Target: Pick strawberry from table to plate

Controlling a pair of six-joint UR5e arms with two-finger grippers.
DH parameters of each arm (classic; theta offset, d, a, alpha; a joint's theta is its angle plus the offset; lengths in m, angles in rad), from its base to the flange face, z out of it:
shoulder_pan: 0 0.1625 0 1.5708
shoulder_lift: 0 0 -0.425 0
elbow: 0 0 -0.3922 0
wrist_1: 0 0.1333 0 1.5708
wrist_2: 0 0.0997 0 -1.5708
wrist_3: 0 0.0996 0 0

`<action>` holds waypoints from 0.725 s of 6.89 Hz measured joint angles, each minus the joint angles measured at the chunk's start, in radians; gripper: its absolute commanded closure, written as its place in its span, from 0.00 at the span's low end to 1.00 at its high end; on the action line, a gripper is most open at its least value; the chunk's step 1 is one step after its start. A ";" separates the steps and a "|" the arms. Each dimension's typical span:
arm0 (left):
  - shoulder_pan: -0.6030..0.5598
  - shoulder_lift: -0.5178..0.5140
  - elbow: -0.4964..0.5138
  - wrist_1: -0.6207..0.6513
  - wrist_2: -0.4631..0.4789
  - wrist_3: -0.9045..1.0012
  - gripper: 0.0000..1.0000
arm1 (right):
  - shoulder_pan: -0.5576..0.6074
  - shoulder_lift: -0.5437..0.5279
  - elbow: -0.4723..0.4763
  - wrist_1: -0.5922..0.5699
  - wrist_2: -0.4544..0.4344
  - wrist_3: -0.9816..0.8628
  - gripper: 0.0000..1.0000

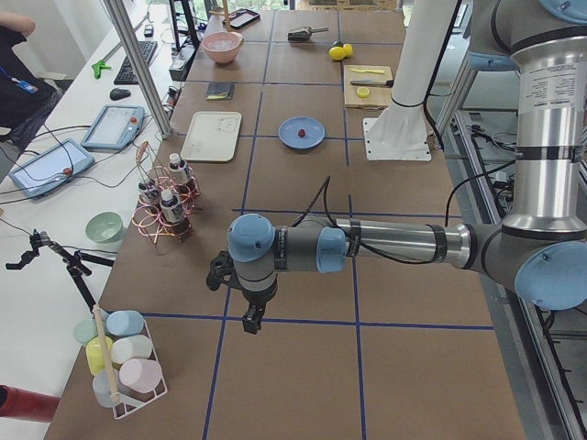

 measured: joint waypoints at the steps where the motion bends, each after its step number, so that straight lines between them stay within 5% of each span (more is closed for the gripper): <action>1: 0.000 0.000 -0.001 -0.001 0.000 0.000 0.00 | 0.000 0.000 0.000 0.000 0.001 0.000 0.00; 5: 0.000 0.000 -0.001 -0.002 0.000 0.000 0.00 | 0.000 -0.007 0.005 0.019 0.004 -0.016 0.00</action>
